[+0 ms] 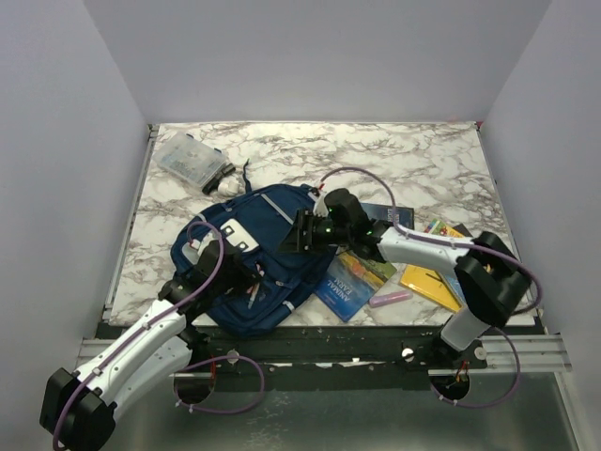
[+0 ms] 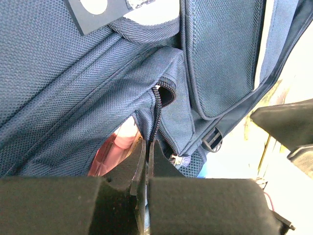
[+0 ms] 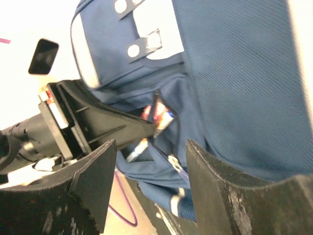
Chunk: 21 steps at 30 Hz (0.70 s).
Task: Pack the student bag
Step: Place the stationery in the student bag, then pick up the stationery from the center of the board.
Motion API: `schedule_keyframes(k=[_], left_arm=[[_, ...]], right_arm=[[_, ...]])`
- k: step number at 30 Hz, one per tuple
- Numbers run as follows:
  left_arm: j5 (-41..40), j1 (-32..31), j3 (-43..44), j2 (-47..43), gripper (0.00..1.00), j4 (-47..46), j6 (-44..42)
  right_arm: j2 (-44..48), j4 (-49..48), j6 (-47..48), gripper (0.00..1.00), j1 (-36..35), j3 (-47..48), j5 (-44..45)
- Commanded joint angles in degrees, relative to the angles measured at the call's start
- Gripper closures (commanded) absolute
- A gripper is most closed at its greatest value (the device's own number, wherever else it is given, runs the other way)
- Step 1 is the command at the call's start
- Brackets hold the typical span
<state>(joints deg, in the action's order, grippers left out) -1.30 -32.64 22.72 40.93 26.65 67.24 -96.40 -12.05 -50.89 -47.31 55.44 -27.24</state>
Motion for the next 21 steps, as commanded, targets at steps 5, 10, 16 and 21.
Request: schedule_keyframes(k=[5, 10, 16, 21], left_arm=[[-0.88, -0.14, 0.54, -1.67, 1.0, -0.11, -3.01], [-1.22, -0.13, 2.0, 0.13, 1.0, -0.29, -4.75], [-3.36, -0.12, 2.5, -0.12, 1.0, -0.49, -5.63], [-3.25, -0.1, 3.07, -0.17, 1.0, -0.48, -6.62]], right_arm=[[19.1, 41.7, 6.22, 0.32, 0.7, -5.54, 36.58], [28.22, 53.44, -4.32, 0.24, 0.73, -10.97, 45.2], [29.88, 66.91, -25.03, 0.21, 0.72, -13.41, 56.24], [25.62, 75.5, -37.62, 0.24, 0.77, -12.97, 61.83]])
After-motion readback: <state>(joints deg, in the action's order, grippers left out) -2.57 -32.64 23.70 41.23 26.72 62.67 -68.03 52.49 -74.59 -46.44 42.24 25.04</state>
